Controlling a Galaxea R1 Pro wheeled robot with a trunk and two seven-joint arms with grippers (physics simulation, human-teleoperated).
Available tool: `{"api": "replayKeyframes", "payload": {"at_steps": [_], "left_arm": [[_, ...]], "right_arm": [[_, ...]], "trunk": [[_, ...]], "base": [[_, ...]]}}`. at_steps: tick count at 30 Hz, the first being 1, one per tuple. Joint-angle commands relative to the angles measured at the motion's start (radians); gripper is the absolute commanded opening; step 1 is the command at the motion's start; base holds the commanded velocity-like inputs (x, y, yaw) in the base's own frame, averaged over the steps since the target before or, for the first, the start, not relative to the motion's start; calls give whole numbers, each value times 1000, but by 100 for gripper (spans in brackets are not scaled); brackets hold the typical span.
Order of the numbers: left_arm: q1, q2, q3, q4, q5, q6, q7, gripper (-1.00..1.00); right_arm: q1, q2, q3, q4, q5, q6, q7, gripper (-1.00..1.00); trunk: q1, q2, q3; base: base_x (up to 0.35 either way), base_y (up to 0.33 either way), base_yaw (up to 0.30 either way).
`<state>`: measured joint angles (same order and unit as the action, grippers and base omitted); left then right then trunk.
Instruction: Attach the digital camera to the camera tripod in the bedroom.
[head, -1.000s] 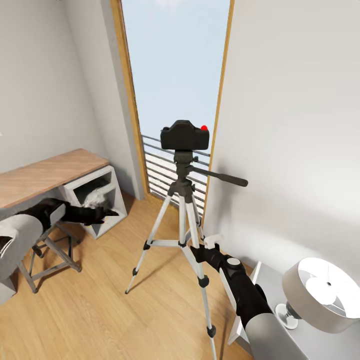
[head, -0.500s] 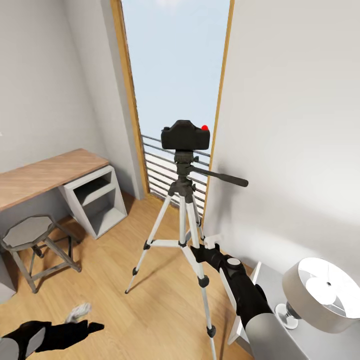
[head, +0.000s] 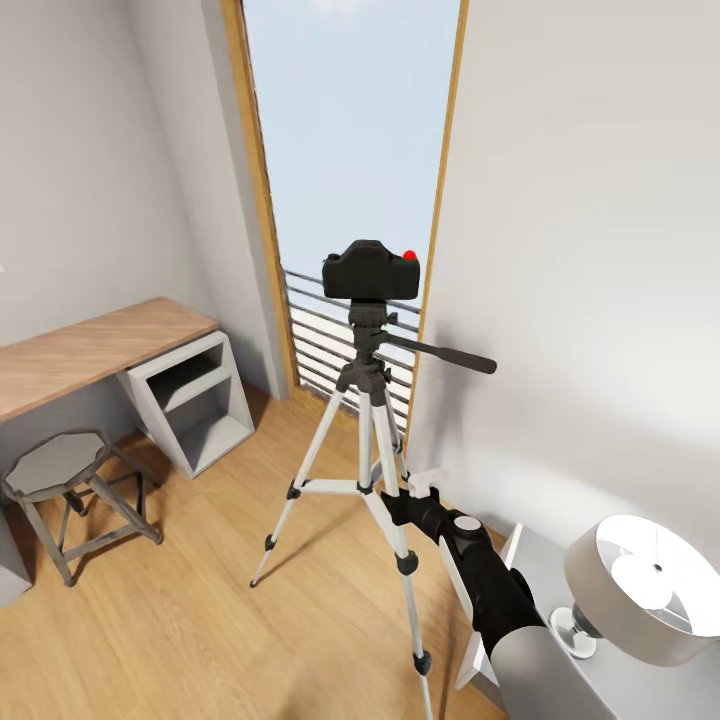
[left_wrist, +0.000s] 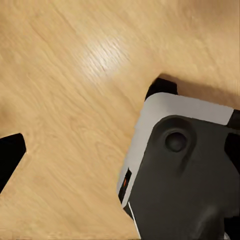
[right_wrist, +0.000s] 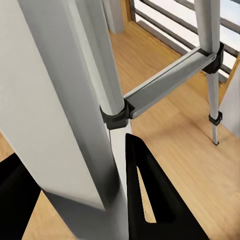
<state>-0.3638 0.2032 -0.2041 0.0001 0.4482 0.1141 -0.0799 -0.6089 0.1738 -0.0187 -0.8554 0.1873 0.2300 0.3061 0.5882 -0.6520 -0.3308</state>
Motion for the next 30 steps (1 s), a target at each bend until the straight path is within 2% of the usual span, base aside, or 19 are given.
{"api": "replayKeyframes", "payload": {"at_steps": [1, 2, 3, 4, 7, 23, 30], "left_arm": [[2, -14, -8, 0, 23, 2, 52, 100], [4, -26, -8, 0, 36, 1, 96, 100], [7, -52, -8, 0, 71, -1, 185, 100], [9, -62, -8, 0, 89, -3, 218, 100], [10, -76, -8, 0, 115, -9, 262, 100], [30, -93, -9, 0, 121, -8, 278, 100], [34, -96, -8, 0, 122, -11, 279, 100]], "right_arm": [[0, 1, -4, 62, 17, 17, 7, -100], [0, 1, -4, 62, 17, 18, 8, 100], [0, 1, -4, 63, 17, 20, 9, 100], [0, 1, -4, 63, 17, 22, 10, 100], [0, 1, -4, 63, 18, 42, 11, 100], [0, 1, -3, 62, 24, 54, 9, 100], [0, 1, -3, 62, 26, 54, 9, 100]], "trunk": [[0, -1, -1], [0, -1, -1], [0, -1, -1], [0, -1, -1], [0, -1, -1], [0, -1, -1], [0, -1, -1]], "base": [[0, 0, 0], [0, 0, 0], [0, 0, 0], [0, 0, 0], [0, 0, 0], [-7, 0, 0], [-247, 0, 0]]}}
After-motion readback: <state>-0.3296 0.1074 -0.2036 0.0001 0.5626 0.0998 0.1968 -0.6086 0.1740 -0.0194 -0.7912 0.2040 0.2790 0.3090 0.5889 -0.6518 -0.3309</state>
